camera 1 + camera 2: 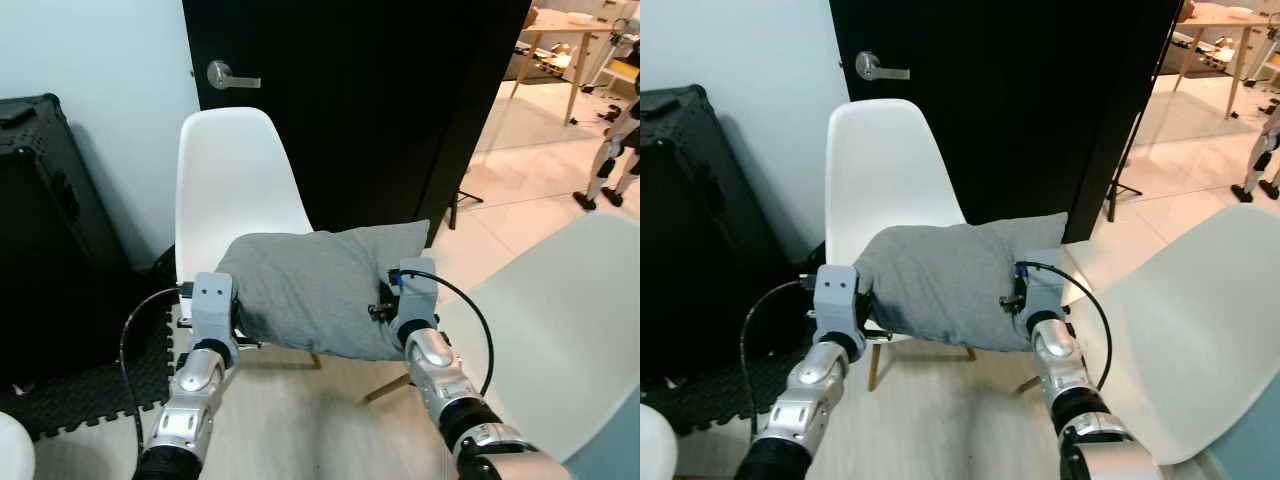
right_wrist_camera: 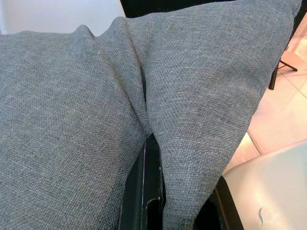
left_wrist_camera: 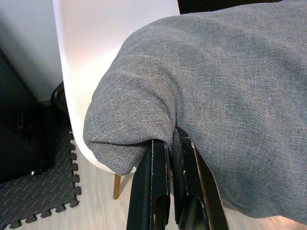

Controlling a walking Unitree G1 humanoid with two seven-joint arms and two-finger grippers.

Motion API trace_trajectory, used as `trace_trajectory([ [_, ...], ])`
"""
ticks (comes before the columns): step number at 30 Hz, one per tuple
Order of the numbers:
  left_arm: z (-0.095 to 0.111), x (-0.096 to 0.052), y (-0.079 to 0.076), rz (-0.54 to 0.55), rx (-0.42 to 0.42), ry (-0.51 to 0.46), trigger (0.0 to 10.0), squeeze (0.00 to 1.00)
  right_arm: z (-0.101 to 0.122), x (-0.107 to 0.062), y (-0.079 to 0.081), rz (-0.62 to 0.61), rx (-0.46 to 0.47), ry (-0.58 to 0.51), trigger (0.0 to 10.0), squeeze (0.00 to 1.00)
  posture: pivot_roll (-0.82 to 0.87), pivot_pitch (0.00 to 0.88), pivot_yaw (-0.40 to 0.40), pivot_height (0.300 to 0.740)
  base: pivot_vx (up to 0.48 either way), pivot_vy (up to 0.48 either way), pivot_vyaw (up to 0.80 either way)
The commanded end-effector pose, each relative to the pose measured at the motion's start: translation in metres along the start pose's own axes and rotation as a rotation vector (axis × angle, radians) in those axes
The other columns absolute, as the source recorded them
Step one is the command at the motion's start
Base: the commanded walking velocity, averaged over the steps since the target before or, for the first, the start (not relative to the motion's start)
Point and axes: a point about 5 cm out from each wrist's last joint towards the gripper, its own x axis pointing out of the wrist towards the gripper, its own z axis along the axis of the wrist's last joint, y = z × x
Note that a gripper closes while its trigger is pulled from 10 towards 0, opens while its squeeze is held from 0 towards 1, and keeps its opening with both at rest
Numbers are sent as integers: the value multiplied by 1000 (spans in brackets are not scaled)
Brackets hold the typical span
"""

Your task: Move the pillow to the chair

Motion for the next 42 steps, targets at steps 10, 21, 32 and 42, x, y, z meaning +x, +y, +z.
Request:
trace_trajectory([
  [10,9,2,-8,-37,11,-62,10000,0,8,5,10,51,-9,-21,10000,0,30,0,-51,740,206,0,0],
  [21,9,1,-8,-28,9,-67,10000,0,8,5,8,57,-3,-16,10000,0,37,0,-68,740,344,0,0],
  [32,8,1,-8,-30,8,-66,10000,0,7,4,7,61,-3,-10,10000,0,36,0,-71,740,341,0,0],
  [42,8,1,-9,-38,17,-65,10000,0,8,5,6,57,3,-10,10000,0,37,0,-70,740,343,0,0],
])
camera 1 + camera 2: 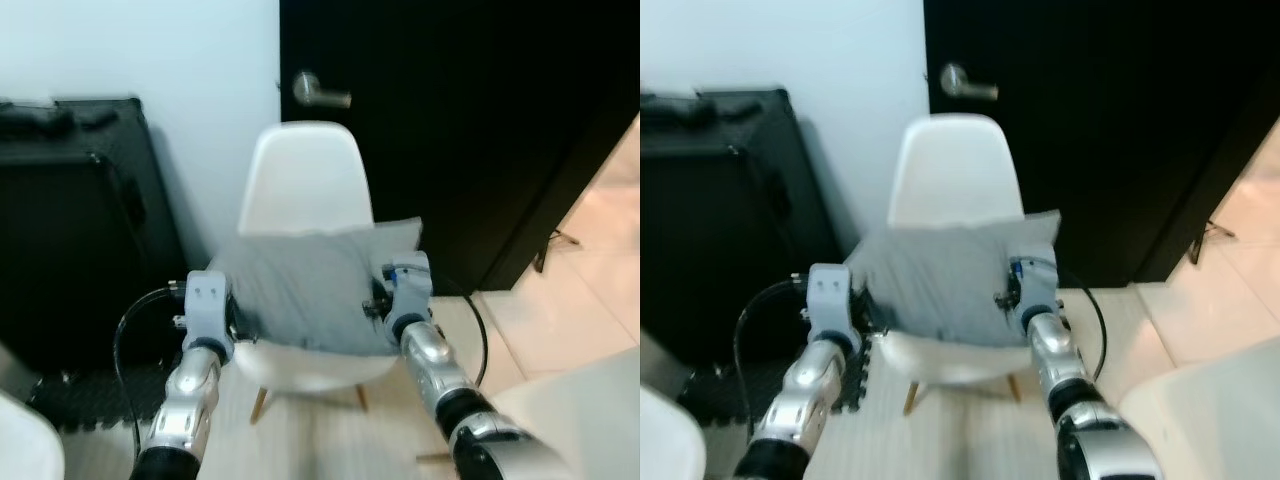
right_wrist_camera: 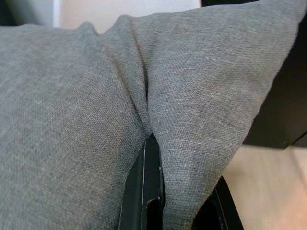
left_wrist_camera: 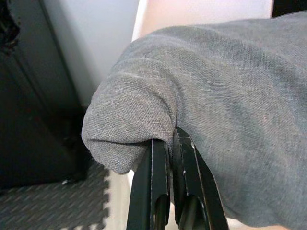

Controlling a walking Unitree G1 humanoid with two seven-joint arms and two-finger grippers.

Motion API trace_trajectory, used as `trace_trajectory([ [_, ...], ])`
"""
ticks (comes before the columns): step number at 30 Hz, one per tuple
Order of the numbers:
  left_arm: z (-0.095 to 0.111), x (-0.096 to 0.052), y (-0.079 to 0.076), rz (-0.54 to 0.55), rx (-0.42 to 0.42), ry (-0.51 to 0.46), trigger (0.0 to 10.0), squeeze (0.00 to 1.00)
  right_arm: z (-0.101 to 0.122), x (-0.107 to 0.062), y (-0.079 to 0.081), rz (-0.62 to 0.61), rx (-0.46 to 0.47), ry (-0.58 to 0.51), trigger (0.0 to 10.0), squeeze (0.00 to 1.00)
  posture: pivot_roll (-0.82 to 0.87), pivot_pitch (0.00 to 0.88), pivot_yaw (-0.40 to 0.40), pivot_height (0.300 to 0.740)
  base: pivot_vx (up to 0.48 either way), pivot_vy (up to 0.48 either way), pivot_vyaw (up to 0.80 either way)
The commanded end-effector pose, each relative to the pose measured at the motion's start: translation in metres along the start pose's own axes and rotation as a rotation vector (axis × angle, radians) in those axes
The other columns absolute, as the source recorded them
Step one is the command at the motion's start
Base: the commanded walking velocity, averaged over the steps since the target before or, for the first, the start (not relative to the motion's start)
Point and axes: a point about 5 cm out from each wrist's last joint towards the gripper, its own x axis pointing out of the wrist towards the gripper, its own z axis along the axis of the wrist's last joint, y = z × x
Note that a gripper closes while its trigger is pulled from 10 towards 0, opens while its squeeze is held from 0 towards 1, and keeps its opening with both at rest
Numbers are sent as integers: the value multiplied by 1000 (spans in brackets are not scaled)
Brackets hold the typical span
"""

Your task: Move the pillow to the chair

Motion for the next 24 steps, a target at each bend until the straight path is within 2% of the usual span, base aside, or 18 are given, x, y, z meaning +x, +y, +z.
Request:
trace_trajectory([
  [1,6,2,-6,-35,15,-35,10000,0,5,3,14,46,14,-28,10000,0,37,0,-70,740,334,0,0],
  [24,8,3,-5,-37,18,-38,10000,0,7,4,14,40,18,-31,10000,0,34,0,-63,740,329,0,0],
])
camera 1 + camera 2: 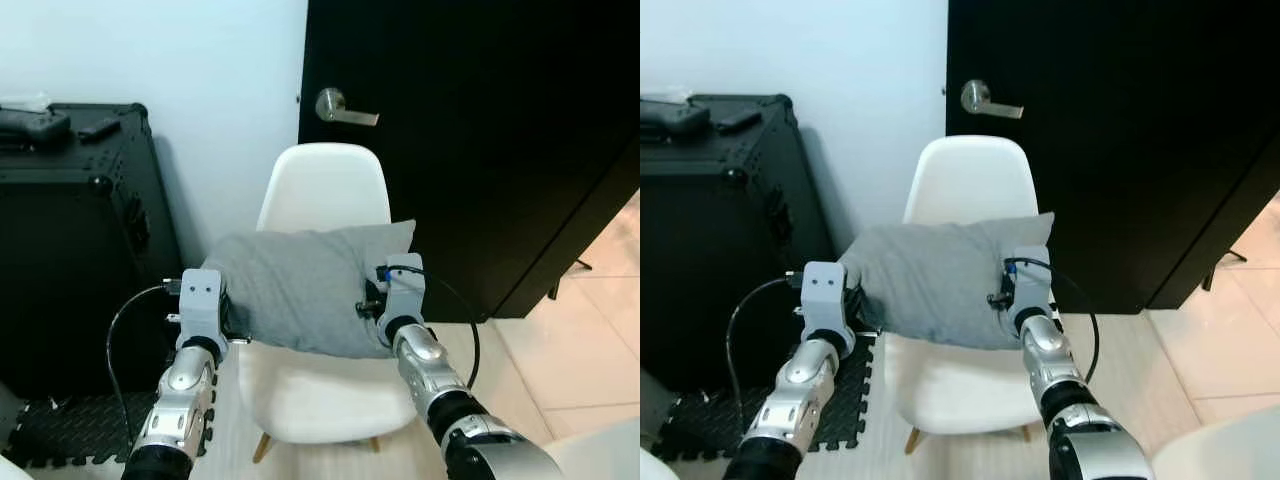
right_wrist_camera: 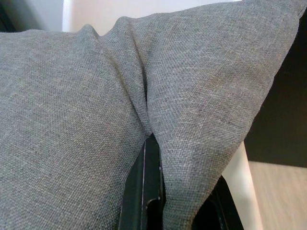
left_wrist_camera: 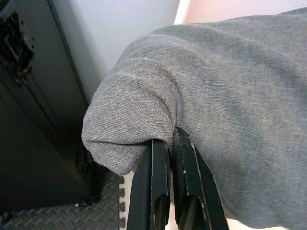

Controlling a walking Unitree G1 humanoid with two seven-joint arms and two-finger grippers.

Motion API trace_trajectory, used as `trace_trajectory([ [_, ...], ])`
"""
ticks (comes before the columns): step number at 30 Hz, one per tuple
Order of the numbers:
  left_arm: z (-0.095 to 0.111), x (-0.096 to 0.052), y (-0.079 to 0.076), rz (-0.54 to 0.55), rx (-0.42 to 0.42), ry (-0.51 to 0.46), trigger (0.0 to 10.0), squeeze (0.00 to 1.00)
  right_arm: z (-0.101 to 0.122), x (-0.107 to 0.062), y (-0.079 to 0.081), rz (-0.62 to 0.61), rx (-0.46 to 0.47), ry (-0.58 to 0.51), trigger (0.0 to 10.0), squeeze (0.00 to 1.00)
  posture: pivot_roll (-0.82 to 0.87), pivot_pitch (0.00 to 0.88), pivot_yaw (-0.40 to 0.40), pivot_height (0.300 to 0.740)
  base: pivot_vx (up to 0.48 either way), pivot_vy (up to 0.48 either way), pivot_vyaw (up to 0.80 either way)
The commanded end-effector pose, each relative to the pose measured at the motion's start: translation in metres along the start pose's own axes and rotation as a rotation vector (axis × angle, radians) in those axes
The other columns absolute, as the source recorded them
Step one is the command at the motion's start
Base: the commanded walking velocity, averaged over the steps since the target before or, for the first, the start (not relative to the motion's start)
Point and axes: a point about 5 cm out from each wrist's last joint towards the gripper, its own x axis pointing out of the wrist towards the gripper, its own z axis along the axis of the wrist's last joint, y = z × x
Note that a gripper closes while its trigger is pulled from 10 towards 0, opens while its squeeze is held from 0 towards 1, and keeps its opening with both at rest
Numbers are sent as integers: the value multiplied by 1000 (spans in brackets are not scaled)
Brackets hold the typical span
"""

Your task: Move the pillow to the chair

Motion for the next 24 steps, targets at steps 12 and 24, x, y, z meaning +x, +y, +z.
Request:
trace_trajectory([
  [12,8,3,-15,-55,24,-43,10000,0,8,3,3,20,2,-37,10000,0,31,0,-61,740,91,0,0],
  [24,3,4,-13,-27,7,-6,10000,0,8,2,1,17,5,-37,10000,0,28,0,-60,740,0,-200,0],
])
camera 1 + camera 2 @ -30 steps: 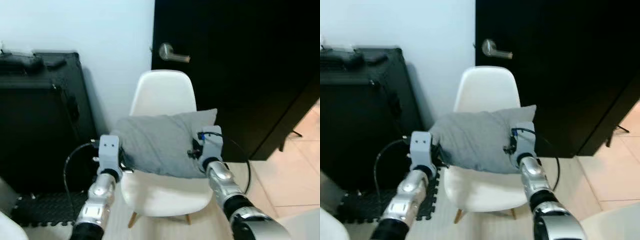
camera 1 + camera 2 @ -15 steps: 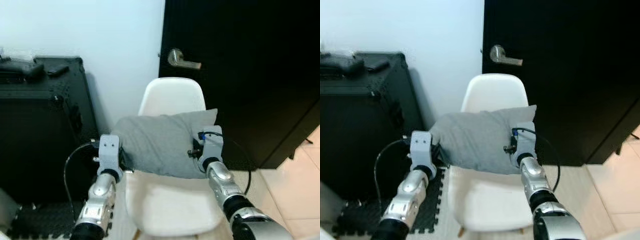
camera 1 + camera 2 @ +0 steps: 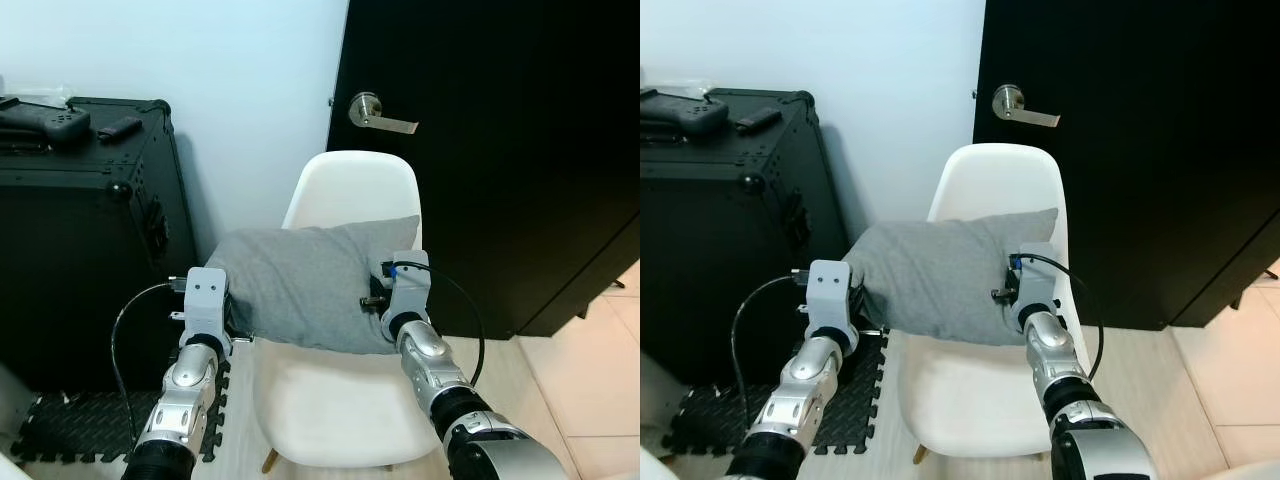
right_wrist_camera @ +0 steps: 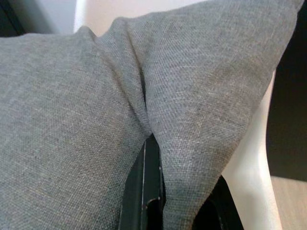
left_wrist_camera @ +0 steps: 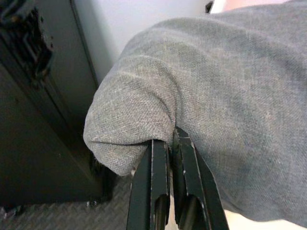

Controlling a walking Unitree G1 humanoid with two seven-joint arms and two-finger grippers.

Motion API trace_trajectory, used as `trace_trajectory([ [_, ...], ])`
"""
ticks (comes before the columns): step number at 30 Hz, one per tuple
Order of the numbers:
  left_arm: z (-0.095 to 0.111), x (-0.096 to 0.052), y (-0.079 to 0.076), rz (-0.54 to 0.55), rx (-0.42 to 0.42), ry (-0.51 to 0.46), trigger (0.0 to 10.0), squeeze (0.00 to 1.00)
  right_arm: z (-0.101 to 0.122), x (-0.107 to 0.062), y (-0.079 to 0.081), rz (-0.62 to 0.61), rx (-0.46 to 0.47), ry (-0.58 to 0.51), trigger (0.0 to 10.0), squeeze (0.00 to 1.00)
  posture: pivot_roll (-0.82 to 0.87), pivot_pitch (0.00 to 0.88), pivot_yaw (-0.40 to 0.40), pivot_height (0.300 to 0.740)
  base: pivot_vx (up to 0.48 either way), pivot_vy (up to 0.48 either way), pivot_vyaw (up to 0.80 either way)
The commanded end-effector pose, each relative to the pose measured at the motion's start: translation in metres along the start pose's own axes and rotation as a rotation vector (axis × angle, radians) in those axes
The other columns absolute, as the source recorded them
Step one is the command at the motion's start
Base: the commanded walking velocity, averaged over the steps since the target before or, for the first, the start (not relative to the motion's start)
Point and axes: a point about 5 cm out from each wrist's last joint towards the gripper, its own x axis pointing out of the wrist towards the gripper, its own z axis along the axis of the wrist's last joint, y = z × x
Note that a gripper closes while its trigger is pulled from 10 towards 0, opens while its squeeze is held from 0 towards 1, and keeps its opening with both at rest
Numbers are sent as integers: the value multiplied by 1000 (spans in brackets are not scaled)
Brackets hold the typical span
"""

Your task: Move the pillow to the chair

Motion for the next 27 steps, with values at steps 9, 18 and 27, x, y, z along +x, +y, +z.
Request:
trace_trajectory([
  [9,8,4,-13,-51,1,-36,10000,0,7,2,4,31,-21,-26,10000,0,29,0,-65,740,0,0,0],
  [18,8,4,-16,-67,9,-33,10000,0,6,3,2,26,-17,-17,10000,0,26,0,-66,715,0,0,0],
  [27,6,4,-19,-76,15,-24,10000,0,5,2,1,27,-19,-12,10000,0,29,0,-73,676,0,0,0],
])
